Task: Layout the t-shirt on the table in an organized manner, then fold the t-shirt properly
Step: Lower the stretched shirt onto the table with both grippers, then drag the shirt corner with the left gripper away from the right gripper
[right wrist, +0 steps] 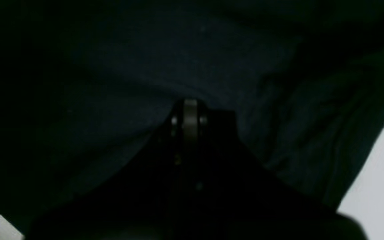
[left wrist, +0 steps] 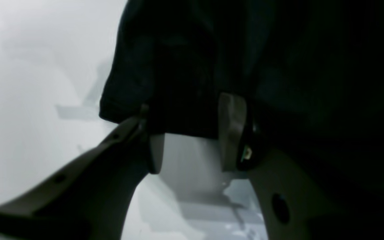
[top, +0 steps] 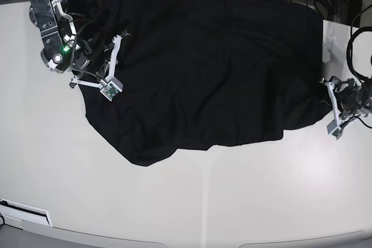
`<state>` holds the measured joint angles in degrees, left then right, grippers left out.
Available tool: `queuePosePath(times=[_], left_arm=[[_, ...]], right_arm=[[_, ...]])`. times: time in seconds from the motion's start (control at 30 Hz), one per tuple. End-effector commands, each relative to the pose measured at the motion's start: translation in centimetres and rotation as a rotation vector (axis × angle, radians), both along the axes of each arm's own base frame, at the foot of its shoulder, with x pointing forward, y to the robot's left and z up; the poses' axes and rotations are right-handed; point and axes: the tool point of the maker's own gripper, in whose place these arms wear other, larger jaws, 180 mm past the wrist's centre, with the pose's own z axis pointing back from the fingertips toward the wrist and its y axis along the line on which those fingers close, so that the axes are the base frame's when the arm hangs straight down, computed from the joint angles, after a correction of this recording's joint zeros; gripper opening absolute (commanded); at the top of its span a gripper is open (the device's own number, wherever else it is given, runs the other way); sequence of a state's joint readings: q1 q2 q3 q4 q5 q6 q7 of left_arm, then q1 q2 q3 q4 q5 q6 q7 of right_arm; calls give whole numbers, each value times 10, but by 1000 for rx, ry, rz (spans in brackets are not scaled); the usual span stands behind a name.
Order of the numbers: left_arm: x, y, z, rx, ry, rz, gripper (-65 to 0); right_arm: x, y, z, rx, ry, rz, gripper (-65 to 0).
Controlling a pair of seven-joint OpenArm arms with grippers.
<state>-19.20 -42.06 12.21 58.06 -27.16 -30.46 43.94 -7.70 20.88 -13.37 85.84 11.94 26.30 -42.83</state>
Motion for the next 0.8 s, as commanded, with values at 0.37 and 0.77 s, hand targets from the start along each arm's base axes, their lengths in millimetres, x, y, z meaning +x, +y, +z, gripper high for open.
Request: queuePosePath(times=[0.37, 0.77], left_arm=[[11, 14, 22, -11, -49, 28, -390], [-18, 7, 18, -58, 148, 51, -390]], right_arm=[[6, -60, -3, -162, 6, -103, -650], [6, -60, -3, -162, 6, -104, -650]])
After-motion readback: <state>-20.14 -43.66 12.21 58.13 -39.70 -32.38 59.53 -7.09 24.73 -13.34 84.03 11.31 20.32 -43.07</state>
